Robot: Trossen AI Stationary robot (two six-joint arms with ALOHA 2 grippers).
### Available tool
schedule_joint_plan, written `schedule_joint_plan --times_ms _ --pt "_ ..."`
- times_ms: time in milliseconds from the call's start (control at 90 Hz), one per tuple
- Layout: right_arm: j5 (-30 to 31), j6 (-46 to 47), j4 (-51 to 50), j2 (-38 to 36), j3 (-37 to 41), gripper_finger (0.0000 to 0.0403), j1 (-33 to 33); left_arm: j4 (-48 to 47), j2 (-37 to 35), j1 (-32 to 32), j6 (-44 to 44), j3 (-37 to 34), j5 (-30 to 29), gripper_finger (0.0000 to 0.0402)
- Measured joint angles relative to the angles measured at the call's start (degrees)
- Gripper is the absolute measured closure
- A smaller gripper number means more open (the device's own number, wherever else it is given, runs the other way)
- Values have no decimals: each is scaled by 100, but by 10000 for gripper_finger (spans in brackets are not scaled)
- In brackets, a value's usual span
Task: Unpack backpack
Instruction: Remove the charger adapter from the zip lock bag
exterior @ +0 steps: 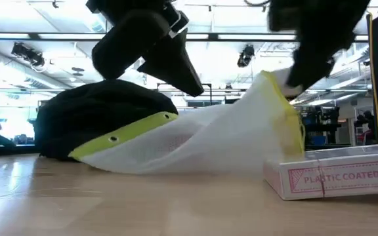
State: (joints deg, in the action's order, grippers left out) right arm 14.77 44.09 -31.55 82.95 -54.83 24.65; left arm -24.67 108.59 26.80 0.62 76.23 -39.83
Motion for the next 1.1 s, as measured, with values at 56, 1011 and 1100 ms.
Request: schedule_joint_plan --times_ms 56,1011,1100 --pt "9 250 -383 -134 -2 254 160 -132 -28 23 -16 0 -4 402" --pt "-759 1913 -2402 31 173 254 590 1121 -843 94 997 -428 283 402" --pt "-811 1936 -2391 36 323 252 554 1964 -1112 85 1026 -1009 625 402"
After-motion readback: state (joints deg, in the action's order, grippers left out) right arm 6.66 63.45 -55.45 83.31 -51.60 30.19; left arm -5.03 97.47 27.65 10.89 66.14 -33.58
